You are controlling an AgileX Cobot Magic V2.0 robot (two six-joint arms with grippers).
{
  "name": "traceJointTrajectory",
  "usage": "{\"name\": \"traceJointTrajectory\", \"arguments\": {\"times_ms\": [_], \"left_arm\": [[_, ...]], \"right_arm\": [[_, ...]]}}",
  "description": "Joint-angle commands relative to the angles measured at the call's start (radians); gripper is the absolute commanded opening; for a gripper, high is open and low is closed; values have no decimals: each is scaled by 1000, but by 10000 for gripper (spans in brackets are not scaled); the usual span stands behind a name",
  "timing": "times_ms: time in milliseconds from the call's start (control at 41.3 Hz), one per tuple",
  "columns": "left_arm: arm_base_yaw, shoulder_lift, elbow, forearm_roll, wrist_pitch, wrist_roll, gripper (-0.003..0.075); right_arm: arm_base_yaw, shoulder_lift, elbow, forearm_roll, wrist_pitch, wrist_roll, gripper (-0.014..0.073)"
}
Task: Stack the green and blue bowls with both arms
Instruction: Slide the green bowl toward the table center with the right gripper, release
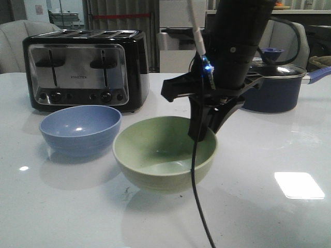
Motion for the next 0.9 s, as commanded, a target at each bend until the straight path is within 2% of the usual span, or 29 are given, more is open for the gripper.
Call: {"name": "traceJointTrajectory", "arguments": {"times_ms": [0, 73, 218, 291, 557, 872], "left_arm": [[1, -1, -35, 0, -77, -3, 435], [1, -1, -35, 0, -77, -3, 435], [1, -1, -35, 0, -77, -3, 435], [1, -1, -35, 0, -77, -3, 435], [1, -1, -35, 0, -77, -3, 435], [1, 24, -35, -4, -77, -3, 435]], "right_arm": [[0, -32, -32, 6, -44, -10, 74], [0, -23, -32, 3, -49, -10, 142], [0, -19, -32, -4, -91, -10, 369], [0, -19, -32, -4, -119, -10, 435], [0, -157, 4, -4, -146, -12, 447], [1, -562, 268, -5, -230, -63, 447]]}}
